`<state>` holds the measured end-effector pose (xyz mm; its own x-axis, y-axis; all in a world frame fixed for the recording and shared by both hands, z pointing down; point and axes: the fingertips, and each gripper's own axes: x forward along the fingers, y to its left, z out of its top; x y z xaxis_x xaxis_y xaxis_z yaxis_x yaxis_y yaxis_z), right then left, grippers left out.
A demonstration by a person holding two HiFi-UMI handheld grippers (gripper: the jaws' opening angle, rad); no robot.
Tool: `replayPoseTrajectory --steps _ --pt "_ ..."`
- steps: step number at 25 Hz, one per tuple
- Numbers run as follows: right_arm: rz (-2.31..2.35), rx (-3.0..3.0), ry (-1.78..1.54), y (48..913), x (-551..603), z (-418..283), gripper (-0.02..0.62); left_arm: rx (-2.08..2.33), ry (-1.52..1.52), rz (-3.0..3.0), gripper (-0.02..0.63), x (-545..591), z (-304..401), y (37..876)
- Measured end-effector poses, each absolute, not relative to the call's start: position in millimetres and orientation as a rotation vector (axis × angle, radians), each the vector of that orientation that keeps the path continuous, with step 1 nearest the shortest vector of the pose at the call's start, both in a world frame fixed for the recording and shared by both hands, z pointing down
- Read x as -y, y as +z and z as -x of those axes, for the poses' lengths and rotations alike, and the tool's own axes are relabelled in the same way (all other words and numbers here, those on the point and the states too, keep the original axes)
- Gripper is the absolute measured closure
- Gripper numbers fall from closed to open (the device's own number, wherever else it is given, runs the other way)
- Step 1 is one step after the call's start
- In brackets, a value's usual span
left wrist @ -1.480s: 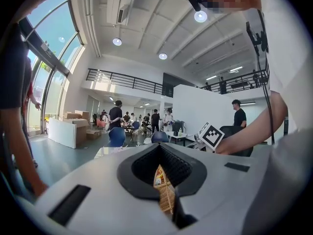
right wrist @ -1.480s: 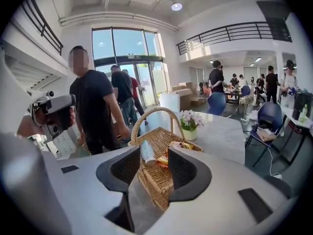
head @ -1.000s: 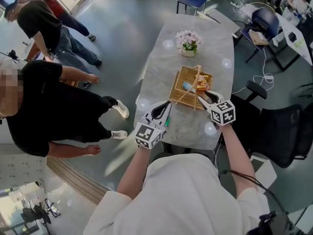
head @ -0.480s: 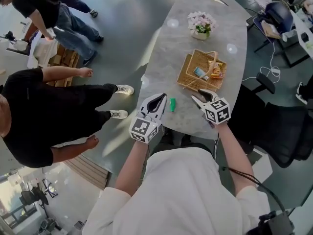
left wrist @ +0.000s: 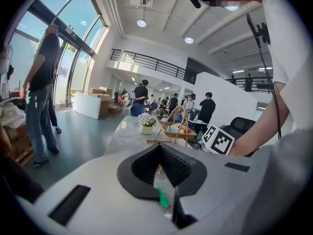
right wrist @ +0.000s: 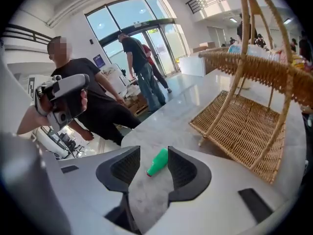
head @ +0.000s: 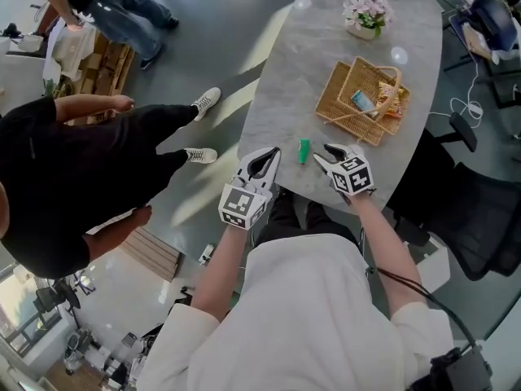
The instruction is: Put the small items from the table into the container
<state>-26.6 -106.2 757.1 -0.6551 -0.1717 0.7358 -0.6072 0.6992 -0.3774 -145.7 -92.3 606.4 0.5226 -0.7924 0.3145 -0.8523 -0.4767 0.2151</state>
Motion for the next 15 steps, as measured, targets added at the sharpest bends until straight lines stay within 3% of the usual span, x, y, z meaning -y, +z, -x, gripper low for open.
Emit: replayPoseTrajectory --steps 15 --pt "-0.723 2.001 0.91 869.5 87.9 63.1 0.411 1.325 0.27 -2.33 0.6 73.0 176.2 664.5"
